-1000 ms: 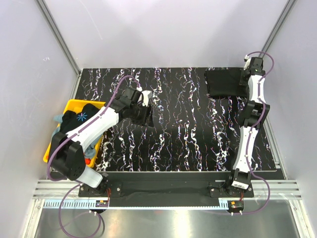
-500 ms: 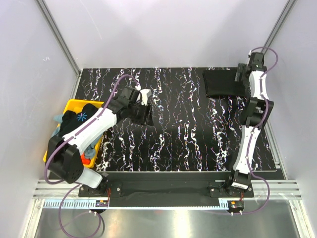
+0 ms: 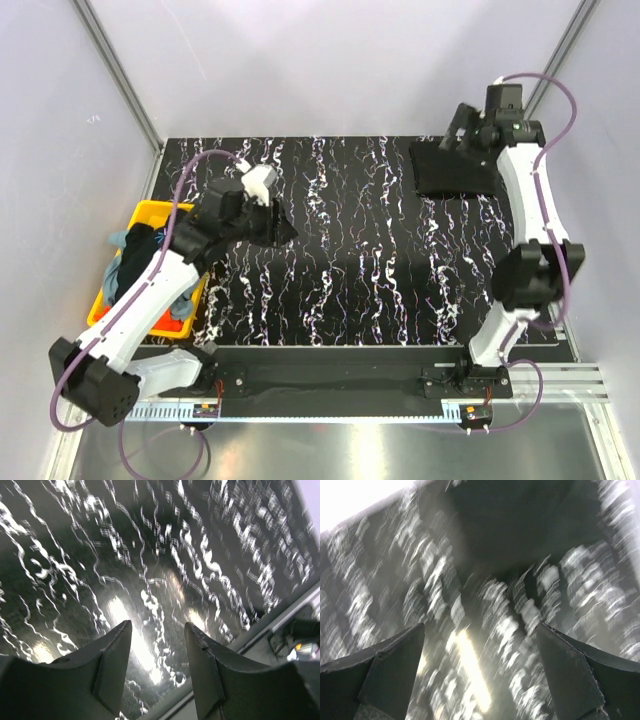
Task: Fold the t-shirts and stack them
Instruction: Neatly place the folded tshirt to the corner, then reset both grippers
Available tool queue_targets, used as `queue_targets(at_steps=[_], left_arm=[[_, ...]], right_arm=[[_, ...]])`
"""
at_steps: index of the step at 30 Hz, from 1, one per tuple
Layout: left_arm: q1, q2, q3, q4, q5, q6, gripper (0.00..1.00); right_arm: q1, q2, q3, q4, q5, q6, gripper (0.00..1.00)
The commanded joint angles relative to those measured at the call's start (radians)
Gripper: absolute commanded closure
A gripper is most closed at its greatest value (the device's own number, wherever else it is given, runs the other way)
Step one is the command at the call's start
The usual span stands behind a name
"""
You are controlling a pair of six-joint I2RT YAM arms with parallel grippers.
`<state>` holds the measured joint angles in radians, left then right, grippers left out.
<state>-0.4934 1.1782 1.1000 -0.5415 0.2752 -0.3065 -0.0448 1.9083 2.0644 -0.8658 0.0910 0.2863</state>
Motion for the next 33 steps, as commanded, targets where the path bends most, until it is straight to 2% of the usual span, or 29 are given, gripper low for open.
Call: queue_targets(at_steps=[1, 2, 6, 8, 9, 12, 13, 14, 15, 19, 23, 33], left_arm=[[0.03, -0.112, -0.031, 0.142, -0.018, -0.02, 0.48], [0.039, -0.132, -0.051, 0.155, -0.021, -0.023, 0.48], [0.049, -0.206, -0.089, 0.209, -0.028, -0.016, 0.46], [0.047, -0.229, -0.098, 0.222, -0.016, -0.011, 0.44], [0.046, -0.232, -0.098, 0.224, -0.014, -0.011, 0.43], [0.046, -0.235, -0.059, 0.209, -0.001, -0.035, 0.37], [0.046, -0.235, -0.045, 0.201, 0.01, -0.045, 0.33], [0.047, -0.241, -0.017, 0.196, 0.028, -0.065, 0.14], [0.046, -0.242, -0.006, 0.195, 0.036, -0.075, 0.01], [0.047, -0.265, 0.015, 0.181, 0.068, -0.102, 0.01], [0.046, -0.288, -0.029, 0.176, 0.071, -0.089, 0.01], [0.046, -0.295, -0.051, 0.163, 0.038, -0.073, 0.01]], right_arm=[[0.078, -0.204, -0.237, -0.017, -0.285, 0.128, 0.0], [0.086, -0.25, -0.353, -0.007, -0.363, 0.145, 0.0], [0.138, -0.559, -0.61, 0.088, -0.434, 0.178, 0.0], [0.137, -0.658, -0.728, 0.137, -0.457, 0.18, 0.0], [0.137, -0.739, -0.756, 0.148, -0.461, 0.172, 0.0], [0.137, -0.846, -0.816, 0.152, -0.462, 0.157, 0.0], [0.135, -0.867, -0.822, 0.155, -0.464, 0.165, 0.0], [0.135, -0.885, -0.831, 0.163, -0.479, 0.166, 0.0], [0.135, -0.926, -0.837, 0.186, -0.478, 0.172, 0.0], [0.135, -1.008, -0.897, 0.235, -0.375, 0.281, 0.0], [0.135, -1.04, -0.949, 0.26, -0.327, 0.29, 0.0], [0.135, -1.003, -0.926, 0.251, -0.441, 0.238, 0.0]])
